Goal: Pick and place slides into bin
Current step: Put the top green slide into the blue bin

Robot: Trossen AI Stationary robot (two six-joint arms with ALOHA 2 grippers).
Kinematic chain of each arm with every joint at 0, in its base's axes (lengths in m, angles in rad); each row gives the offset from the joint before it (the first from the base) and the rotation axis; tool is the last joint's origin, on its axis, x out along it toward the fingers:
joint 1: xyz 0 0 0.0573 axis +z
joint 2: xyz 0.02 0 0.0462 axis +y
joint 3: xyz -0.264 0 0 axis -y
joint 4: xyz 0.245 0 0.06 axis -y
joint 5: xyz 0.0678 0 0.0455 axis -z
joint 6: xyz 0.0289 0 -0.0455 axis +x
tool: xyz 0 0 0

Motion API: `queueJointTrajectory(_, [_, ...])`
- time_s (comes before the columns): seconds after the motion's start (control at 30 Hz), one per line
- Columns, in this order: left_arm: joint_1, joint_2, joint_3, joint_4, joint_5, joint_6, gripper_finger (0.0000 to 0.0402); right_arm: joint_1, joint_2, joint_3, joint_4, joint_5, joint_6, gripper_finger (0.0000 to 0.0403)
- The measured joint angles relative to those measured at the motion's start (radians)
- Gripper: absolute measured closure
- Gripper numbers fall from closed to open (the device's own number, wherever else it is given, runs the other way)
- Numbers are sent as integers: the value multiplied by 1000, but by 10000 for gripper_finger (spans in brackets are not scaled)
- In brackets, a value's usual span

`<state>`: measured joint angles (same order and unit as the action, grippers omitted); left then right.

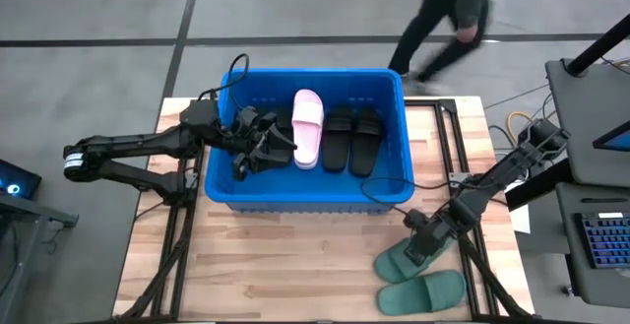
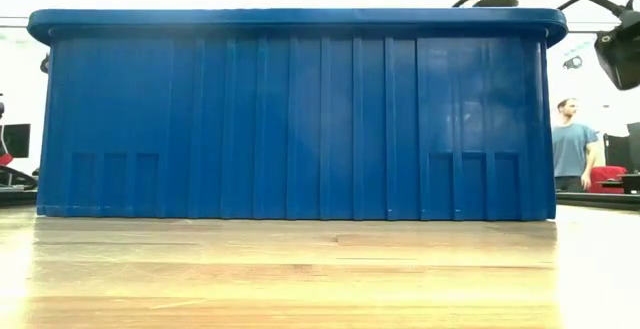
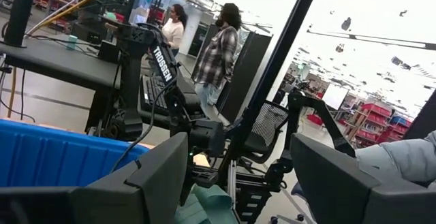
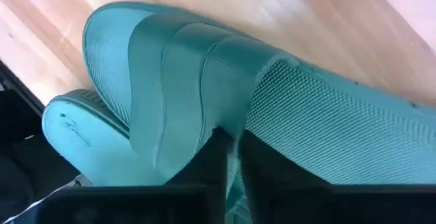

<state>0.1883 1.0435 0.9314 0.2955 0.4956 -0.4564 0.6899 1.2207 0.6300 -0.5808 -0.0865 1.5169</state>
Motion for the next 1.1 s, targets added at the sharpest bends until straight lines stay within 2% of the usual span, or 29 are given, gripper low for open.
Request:
queueJointTrajectory(0.1, [0, 0, 0, 0, 0, 0, 157, 0, -1, 0, 10, 0, -6, 389])
queueJointTrajectory(0.3, [0, 0, 0, -1, 0, 0, 157, 0, -6, 0, 68, 18, -17, 391])
queueJointTrajectory(0.5, [0, 0, -1, -1, 0, 0, 157, 0, -16, 0, 96, 103, -28, 392])
queueJointTrajectory(0.7, [0, 0, -2, -2, 0, 0, 157, -1, -14, 0, 94, 114, 2, 389])
queueJointTrajectory(0.83, [0, 0, -2, -2, 0, 0, 157, -1, -14, 0, 94, 115, 19, 364])
queueJointTrajectory(1.1, [0, 0, -2, -2, 5, -1, 157, -1, -14, -2, 94, 117, 42, 265])
